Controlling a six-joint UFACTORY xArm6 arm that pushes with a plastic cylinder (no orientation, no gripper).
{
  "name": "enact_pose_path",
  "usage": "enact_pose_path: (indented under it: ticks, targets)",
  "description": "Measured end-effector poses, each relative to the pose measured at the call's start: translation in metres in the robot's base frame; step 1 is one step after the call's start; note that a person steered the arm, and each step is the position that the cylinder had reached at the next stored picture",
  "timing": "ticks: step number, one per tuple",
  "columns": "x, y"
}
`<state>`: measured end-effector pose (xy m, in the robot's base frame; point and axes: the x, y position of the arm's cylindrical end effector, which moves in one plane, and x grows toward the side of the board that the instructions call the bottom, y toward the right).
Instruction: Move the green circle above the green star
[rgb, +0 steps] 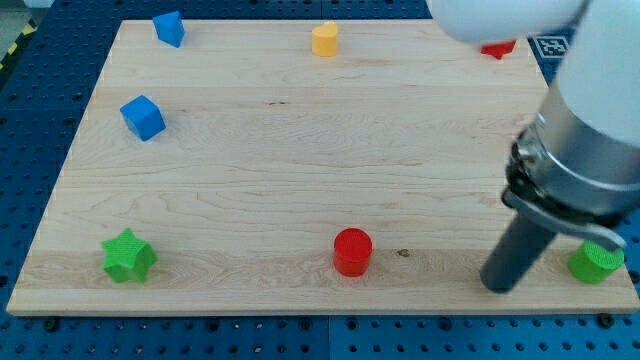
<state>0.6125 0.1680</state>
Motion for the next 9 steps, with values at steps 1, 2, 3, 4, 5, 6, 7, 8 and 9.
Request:
enact_pose_path:
  ticks: [1, 2, 3, 4, 5, 6, 7, 8, 9]
  targets:
    - [0.005, 0.019]
    - [0.005, 0.084]
    - [0.005, 0.140]
    - [0.004, 0.159]
    - [0.004, 0.152]
    - [0.005, 0.126]
    - [0.003, 0.091]
    - [-0.014, 0.080]
    - [-0.013, 0.094]
